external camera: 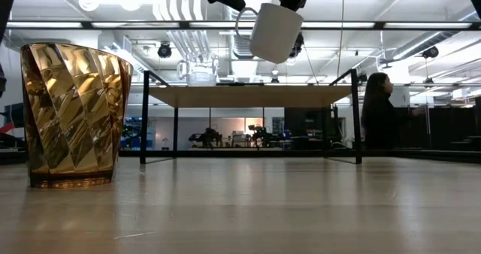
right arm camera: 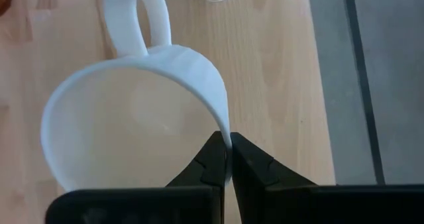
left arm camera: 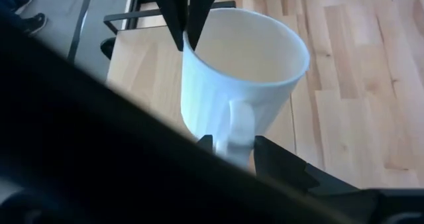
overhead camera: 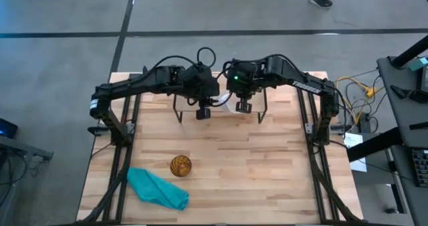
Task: Stack small to large cups/mugs on shelf
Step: Put the white mug on the shelf
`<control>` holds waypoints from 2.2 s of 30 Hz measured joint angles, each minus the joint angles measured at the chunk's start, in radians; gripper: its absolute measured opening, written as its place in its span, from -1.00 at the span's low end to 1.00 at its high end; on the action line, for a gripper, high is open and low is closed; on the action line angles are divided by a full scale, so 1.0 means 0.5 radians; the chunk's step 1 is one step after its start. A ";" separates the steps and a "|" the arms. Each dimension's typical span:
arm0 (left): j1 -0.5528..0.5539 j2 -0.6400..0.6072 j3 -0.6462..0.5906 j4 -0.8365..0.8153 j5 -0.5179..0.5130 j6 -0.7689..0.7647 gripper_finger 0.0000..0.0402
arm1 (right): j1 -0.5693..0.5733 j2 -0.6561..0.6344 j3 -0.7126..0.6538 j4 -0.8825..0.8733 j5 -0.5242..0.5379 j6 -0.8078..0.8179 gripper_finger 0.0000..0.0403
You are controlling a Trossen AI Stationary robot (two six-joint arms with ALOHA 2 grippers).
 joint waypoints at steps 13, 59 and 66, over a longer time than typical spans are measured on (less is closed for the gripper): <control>0.010 0.000 0.000 0.029 0.037 -0.005 -0.52 | -0.022 0.000 -0.003 0.084 -0.009 -0.008 -0.96; 0.012 0.094 0.000 0.049 0.054 -0.013 -0.78 | -0.036 -0.034 -0.014 0.054 -0.006 -0.001 -0.96; 0.012 0.094 0.001 0.064 0.051 -0.019 -0.78 | -0.036 -0.068 -0.011 0.049 -0.005 0.048 -0.91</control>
